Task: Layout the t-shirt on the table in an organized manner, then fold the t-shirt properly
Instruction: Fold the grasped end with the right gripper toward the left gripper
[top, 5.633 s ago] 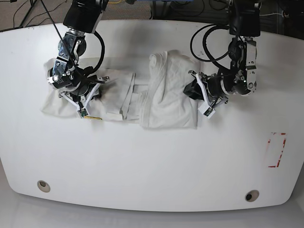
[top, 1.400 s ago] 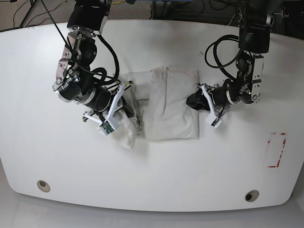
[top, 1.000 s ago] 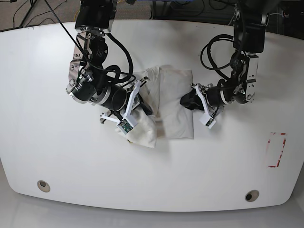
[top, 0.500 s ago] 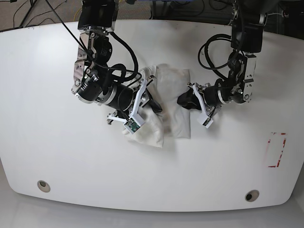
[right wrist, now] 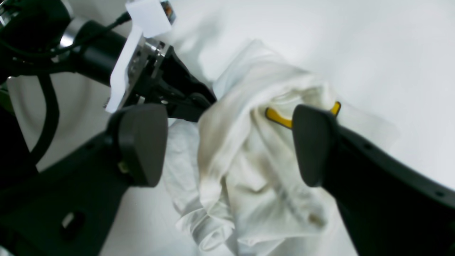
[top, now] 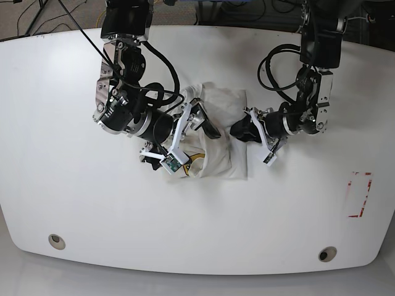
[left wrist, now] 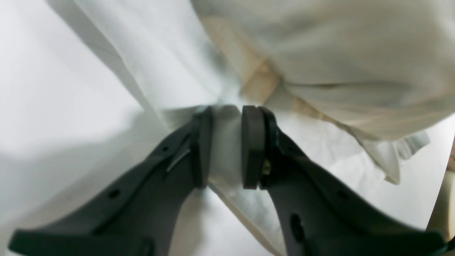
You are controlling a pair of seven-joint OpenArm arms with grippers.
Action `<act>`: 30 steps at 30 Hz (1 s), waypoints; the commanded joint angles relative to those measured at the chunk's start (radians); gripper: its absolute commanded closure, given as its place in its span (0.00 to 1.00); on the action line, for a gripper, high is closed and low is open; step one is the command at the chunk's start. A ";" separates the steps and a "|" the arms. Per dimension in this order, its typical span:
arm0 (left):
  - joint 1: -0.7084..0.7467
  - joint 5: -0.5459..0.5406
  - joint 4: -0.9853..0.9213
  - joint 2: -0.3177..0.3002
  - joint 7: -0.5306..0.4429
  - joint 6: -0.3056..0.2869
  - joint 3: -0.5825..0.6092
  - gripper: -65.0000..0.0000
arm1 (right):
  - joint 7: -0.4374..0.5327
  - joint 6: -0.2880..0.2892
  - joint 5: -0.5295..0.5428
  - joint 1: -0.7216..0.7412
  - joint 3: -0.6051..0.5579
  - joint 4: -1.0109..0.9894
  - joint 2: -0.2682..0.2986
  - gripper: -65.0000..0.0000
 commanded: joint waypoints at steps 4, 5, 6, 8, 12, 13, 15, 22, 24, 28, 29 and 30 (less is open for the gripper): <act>0.003 0.100 -0.012 -0.004 0.129 0.028 0.012 0.79 | 0.021 0.001 0.019 -0.002 -0.002 0.030 0.000 0.22; 0.001 0.100 -0.012 0.000 0.129 0.028 0.010 0.79 | 0.021 0.001 0.017 -0.005 0.000 0.033 0.005 0.22; 0.001 0.100 -0.012 0.007 0.127 0.028 0.009 0.79 | 0.021 0.001 0.016 -0.006 0.000 0.035 0.014 0.22; -0.002 0.100 -0.010 0.019 0.127 0.026 0.005 0.79 | 0.022 0.001 0.016 -0.006 0.001 0.033 0.039 0.22; -0.003 0.100 0.024 0.023 0.126 0.026 0.005 0.78 | 0.027 0.001 -0.010 -0.009 0.007 0.025 0.082 0.22; -0.003 0.100 0.036 0.023 0.124 0.026 0.005 0.78 | 0.028 0.001 -0.029 -0.009 0.007 0.019 0.088 0.22; -0.003 0.100 0.057 0.023 0.124 0.023 0.005 0.78 | 0.033 0.001 -0.058 -0.009 0.009 0.009 0.097 0.22; -0.005 0.100 0.076 0.046 0.127 -0.025 0.005 0.78 | 0.091 0.001 -0.108 -0.025 0.073 -0.051 0.108 0.22; -0.005 0.100 0.076 0.049 0.127 -0.029 0.005 0.78 | 0.096 0.001 -0.107 -0.023 0.093 -0.090 0.111 0.22; -0.007 0.100 0.076 0.049 0.127 -0.031 0.005 0.78 | 0.097 0.001 -0.107 -0.022 0.101 -0.128 0.111 0.24; -0.007 0.098 0.076 0.049 0.127 -0.031 0.005 0.78 | 0.097 0.001 -0.107 -0.022 0.099 -0.134 0.108 0.27; -0.007 0.098 0.077 0.049 0.127 -0.031 0.005 0.78 | 0.097 0.001 -0.107 -0.022 0.099 -0.139 0.106 0.29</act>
